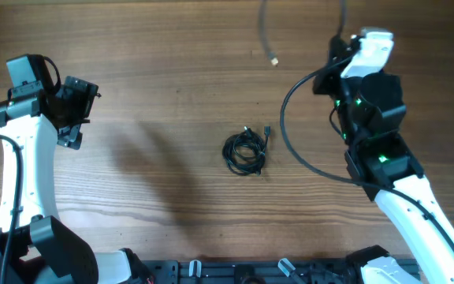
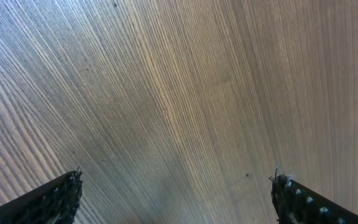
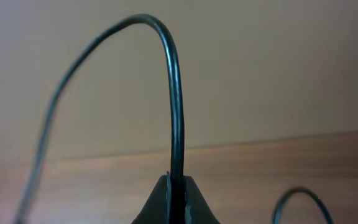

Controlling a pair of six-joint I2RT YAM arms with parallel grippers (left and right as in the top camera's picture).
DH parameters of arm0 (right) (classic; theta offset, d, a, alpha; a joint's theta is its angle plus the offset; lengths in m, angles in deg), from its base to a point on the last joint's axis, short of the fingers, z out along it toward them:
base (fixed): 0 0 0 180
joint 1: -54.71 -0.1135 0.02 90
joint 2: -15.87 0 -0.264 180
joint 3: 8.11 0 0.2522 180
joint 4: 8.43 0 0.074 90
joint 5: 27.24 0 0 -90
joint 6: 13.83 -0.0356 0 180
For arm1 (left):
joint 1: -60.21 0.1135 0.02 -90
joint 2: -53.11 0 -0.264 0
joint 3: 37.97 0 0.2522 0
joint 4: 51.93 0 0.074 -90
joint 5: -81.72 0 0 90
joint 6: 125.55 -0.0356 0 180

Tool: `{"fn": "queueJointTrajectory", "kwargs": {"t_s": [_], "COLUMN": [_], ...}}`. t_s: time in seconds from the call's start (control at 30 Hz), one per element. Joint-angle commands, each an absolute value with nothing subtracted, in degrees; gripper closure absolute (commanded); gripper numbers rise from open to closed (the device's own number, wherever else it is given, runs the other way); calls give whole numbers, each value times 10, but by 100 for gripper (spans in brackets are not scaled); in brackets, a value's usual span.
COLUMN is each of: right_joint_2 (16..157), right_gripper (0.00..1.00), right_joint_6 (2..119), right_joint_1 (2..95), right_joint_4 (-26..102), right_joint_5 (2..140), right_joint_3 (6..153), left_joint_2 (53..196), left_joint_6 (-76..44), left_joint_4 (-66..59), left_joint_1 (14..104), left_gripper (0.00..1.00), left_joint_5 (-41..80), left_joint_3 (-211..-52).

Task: Untangle cables
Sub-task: 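Pull the cable with the right gripper to the top-right table corner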

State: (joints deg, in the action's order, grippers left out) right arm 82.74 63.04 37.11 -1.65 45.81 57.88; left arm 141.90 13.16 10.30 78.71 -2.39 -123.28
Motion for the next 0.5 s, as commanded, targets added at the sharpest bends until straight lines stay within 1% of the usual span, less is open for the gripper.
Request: {"fn": "queueJointTrajectory", "kwargs": {"t_s": [0.0, 0.07, 0.13, 0.2, 0.3, 0.37, 0.4, 0.47], "right_joint_2": [866, 905, 925, 946, 1029, 1117, 1160, 1221], "right_gripper": [96, 96, 96, 96, 96, 96, 96, 96], "right_joint_6": [620, 643, 691, 727, 734, 745, 746, 762], "right_joint_1": [411, 452, 477, 501, 554, 596, 614, 644], "right_joint_4": [-24, -50, -91, -89, 35, 159, 209, 267], "right_joint_5": [342, 343, 347, 365, 446, 500, 504, 521], "right_joint_3": [588, 588, 603, 666, 859, 1002, 1056, 1111], "left_joint_2": [1410, 1410, 1410, 1410, 1410, 1410, 1410, 1410], "left_joint_6": [126, 126, 126, 126, 127, 126, 126, 126], "left_joint_4": [104, 105, 108, 108, 108, 108, 108, 110], "left_joint_1": [787, 787, 787, 787, 787, 787, 787, 787], "left_gripper": [0, 0, 0, 0, 0, 0, 0, 0], "left_joint_5": [-28, -28, -28, -28, -28, -28, -28, -28], "left_joint_3": [-1238, -1238, -1238, -1238, -1238, -1238, -1238, -1238]}}
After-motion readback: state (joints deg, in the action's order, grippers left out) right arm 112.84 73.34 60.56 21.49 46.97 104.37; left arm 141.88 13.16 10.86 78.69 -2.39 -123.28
